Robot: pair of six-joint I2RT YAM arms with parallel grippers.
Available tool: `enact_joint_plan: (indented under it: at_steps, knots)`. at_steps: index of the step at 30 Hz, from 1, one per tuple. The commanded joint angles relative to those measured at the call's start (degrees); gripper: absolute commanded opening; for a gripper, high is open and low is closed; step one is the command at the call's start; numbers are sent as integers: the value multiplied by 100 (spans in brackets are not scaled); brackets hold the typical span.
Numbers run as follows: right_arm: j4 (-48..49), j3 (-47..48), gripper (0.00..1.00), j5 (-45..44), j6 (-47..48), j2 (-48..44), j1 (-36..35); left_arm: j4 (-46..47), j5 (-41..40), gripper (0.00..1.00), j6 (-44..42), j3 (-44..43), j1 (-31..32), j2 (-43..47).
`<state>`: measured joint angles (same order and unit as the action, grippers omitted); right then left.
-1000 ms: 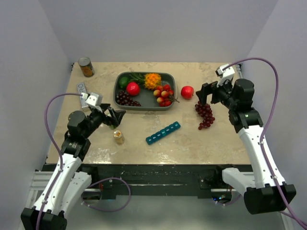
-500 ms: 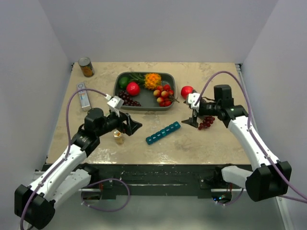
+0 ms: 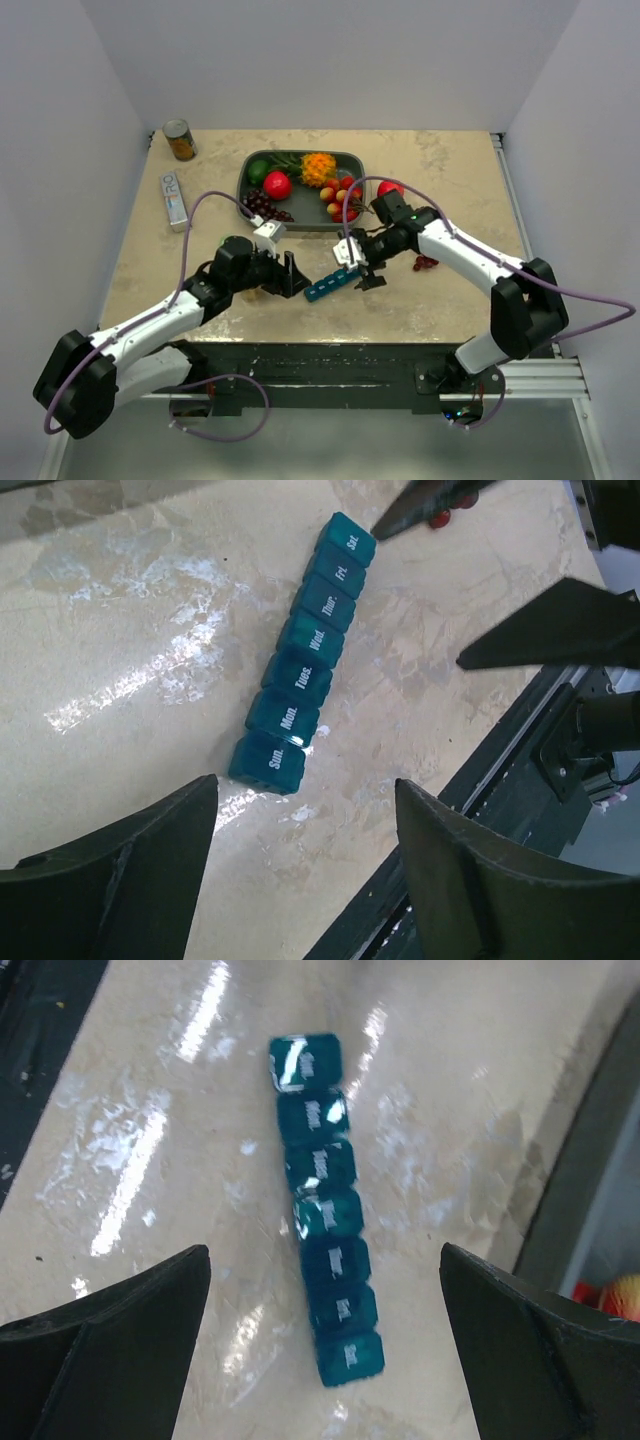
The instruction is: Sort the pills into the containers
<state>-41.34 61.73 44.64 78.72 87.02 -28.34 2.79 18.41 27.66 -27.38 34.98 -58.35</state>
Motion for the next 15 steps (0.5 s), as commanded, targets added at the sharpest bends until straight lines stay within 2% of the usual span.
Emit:
enact_joint_plan:
  at_steps: [1, 9, 15]
  knots:
    - [354, -56, 99, -544, 127, 42, -488, 670, -277, 73, 196, 109, 88, -203]
    - [900, -101, 98, -957, -365, 552, -1261, 986, -532, 62, 398, 311, 97, -581]
    - [988, 111, 89, -1124, -506, 1000, -1472, 1364, -506, 56, 565, 487, 97, -959]
